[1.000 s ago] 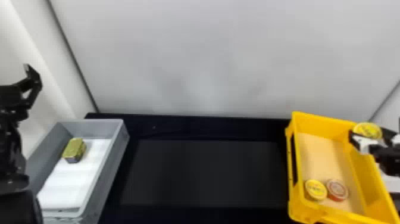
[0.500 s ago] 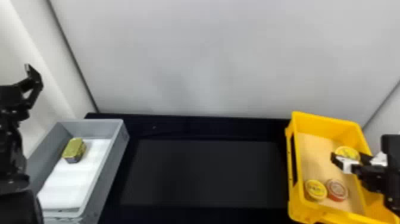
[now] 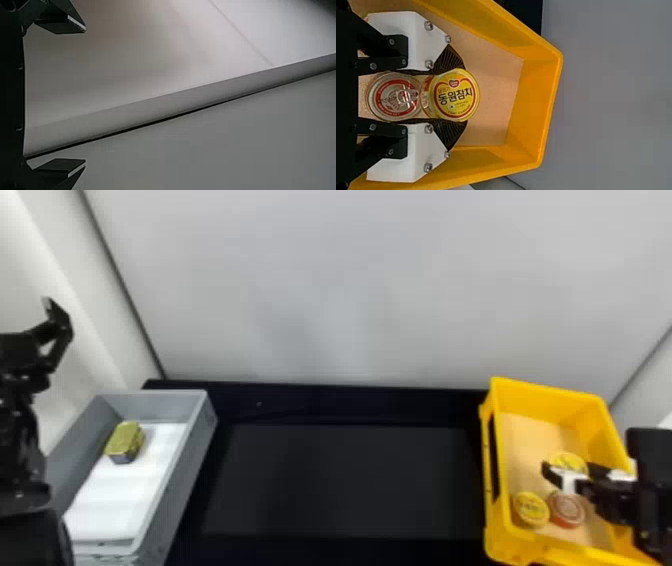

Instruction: Pick up the round yellow can and place it in the yellow rectangular box

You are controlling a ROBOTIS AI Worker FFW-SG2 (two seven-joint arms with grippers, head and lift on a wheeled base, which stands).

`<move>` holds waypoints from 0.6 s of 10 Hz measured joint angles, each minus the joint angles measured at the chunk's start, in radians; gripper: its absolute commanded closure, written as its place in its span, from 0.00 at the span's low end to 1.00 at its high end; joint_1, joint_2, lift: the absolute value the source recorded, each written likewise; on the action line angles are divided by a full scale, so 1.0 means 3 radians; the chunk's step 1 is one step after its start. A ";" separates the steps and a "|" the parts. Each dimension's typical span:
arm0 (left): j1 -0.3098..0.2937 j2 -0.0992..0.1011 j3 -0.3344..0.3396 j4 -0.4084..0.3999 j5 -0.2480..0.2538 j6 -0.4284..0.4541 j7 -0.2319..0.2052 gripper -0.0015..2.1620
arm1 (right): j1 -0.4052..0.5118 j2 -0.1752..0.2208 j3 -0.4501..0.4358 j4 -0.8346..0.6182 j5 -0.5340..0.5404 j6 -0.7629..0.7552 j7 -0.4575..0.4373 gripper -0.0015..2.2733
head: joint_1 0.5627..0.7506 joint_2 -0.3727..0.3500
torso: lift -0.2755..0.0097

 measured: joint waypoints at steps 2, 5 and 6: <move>0.0000 0.0000 0.0000 0.0000 0.0000 0.0000 0.0001 0.05 | 0.0003 -0.0013 0.0013 0.0024 0.0001 0.0023 0.0018 0.27 | 0.70 0.53 | 0.76; 0.0000 0.0000 0.0001 0.0000 0.0000 0.0000 0.0002 0.05 | -0.0003 -0.0027 0.0032 0.0039 0.0003 -0.0003 0.0045 0.18 | 0.70 0.53 | 0.76; 0.0000 0.0000 0.0005 0.0000 0.0000 0.0000 0.0002 0.05 | -0.0004 -0.0031 0.0033 0.0049 0.0003 -0.0025 0.0062 0.16 | 0.70 0.53 | 0.76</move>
